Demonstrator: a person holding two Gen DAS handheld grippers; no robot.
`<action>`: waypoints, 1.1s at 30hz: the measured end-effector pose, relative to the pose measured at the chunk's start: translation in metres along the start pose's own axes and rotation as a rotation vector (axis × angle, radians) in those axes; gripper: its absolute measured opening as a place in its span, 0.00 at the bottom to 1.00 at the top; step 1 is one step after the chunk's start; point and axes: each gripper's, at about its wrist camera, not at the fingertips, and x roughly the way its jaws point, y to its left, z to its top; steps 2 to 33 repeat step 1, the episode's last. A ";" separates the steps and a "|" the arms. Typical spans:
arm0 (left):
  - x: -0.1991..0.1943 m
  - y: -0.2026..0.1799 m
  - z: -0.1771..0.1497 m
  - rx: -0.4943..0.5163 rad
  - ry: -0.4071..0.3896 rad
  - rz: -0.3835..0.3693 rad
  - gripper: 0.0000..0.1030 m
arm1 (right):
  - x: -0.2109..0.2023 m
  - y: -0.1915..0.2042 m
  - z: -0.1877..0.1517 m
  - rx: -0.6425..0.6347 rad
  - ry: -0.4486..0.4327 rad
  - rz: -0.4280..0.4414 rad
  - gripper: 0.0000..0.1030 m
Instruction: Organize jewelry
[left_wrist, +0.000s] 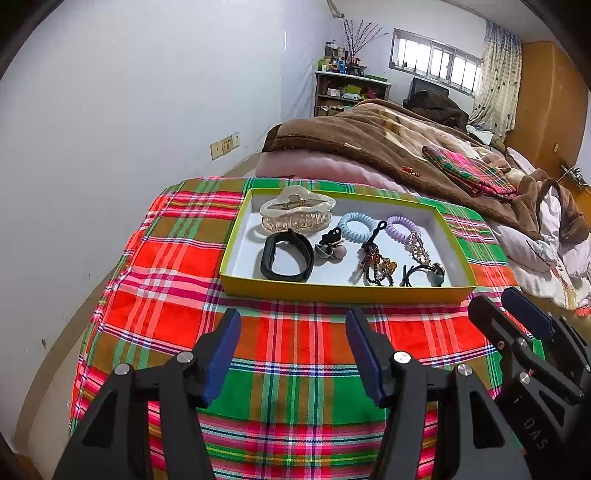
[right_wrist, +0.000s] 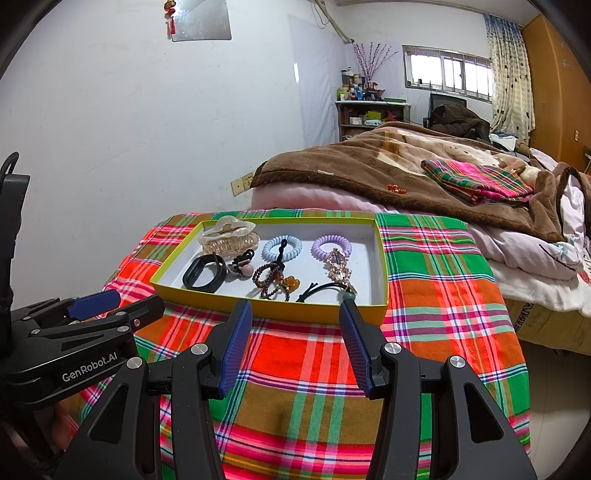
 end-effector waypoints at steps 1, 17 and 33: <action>0.000 0.000 0.000 -0.001 0.003 -0.001 0.59 | 0.000 0.000 0.000 0.001 0.000 -0.001 0.48; 0.000 0.000 0.000 -0.001 0.003 -0.001 0.59 | 0.000 0.000 0.000 0.001 0.000 -0.001 0.48; 0.000 0.000 0.000 -0.001 0.003 -0.001 0.59 | 0.000 0.000 0.000 0.001 0.000 -0.001 0.48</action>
